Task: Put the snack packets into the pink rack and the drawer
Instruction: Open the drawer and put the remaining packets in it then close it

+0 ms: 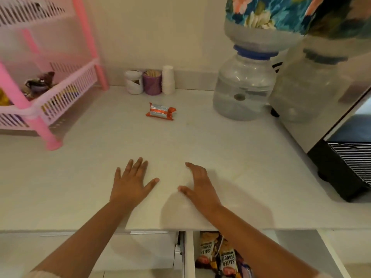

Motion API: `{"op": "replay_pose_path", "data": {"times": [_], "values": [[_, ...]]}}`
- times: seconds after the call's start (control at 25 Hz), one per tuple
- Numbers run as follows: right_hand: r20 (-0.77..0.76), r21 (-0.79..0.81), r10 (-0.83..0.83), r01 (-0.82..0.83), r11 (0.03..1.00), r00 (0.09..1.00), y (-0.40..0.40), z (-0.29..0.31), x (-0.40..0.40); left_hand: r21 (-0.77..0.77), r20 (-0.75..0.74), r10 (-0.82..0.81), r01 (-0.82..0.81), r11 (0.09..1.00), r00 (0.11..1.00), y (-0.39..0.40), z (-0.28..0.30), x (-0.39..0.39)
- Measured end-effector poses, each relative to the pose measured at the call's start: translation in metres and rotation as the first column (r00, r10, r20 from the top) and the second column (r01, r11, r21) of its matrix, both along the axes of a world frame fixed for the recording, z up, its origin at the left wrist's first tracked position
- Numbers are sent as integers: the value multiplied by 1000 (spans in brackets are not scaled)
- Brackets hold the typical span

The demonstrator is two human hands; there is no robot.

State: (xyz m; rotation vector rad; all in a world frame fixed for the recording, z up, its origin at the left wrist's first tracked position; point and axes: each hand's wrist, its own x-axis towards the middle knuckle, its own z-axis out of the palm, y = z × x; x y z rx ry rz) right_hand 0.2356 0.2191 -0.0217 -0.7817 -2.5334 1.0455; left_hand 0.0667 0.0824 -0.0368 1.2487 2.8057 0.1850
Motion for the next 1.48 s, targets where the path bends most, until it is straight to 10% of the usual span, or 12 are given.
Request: {"op": "replay_pose_path", "data": {"times": [0.6,1.48], "values": [[243,424,-247,127,897,938,84,-21,-199,-18,43,-56,57,998,997,105,-8,-108],[-39,498,-225,214,840,974,134,-16,-244,21,48,-79,78,997,996,122,-9,-120]]}}
